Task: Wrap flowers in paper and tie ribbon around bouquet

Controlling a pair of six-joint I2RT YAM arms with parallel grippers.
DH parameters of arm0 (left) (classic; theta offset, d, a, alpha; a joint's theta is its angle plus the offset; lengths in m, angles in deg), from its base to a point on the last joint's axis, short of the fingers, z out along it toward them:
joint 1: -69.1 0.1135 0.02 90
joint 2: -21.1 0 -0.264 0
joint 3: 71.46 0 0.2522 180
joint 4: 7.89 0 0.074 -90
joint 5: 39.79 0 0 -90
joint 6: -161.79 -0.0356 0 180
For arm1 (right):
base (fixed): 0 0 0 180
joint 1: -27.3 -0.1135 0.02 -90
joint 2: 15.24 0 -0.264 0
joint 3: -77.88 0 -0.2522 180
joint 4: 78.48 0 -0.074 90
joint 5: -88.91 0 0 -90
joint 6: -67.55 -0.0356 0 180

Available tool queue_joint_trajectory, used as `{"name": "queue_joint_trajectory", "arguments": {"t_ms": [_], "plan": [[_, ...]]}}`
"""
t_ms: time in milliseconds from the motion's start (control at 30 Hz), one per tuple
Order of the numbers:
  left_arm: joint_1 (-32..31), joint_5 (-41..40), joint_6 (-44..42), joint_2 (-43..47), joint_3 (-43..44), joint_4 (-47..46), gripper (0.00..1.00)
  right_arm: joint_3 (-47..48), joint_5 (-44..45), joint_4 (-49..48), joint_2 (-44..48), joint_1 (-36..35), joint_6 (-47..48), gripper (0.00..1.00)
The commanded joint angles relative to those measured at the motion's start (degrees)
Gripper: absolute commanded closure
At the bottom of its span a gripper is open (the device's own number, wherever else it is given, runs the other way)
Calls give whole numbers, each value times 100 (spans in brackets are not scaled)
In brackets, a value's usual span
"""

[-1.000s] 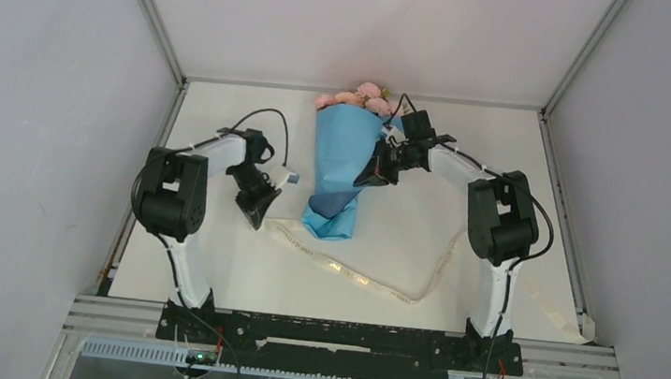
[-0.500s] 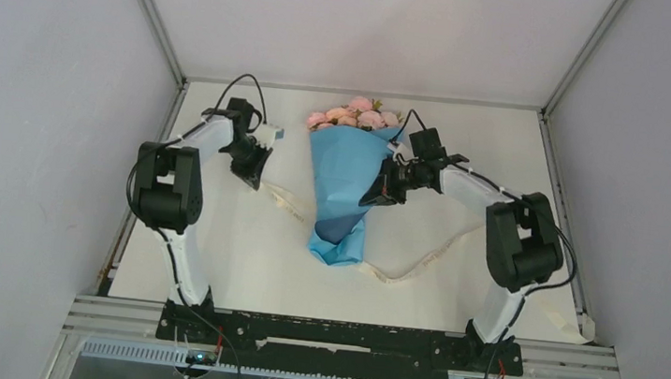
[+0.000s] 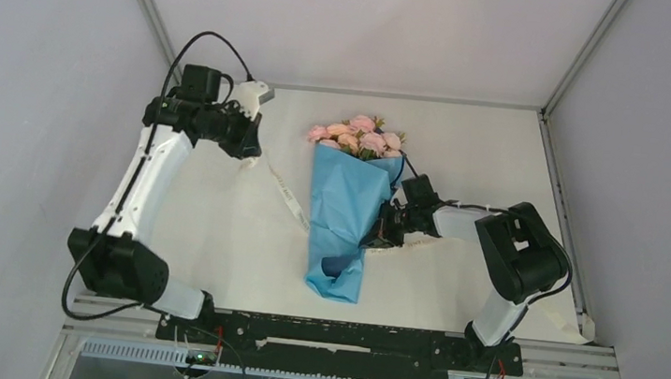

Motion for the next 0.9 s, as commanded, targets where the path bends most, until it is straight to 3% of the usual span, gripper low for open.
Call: {"name": "queue_joint_trajectory", "arguments": {"t_ms": [0,167,367,567,767,867], "plan": [[-995,653,-229,197,234,466,100,-146,345,-574,-17,-150,-234,98],[-2339,772,608,-856,229,-560,100,-159,671,-396,205,-194,-180,80],[-2973,997,1362,-3008,791,-832,100,-210,905,-280,790,-141,-310,64],[-3192,821,1651,-3816,792,-1272,100,-459,1082,-333,1413,-135,-670,62],[-3208,665,1648,-4134,782,-1333,100,-497,2664,793,2798,-530,-207,61],[-3206,815,1642,-4130,651,-1381,100,-498,2387,264,3247,-1081,561,73]]}}
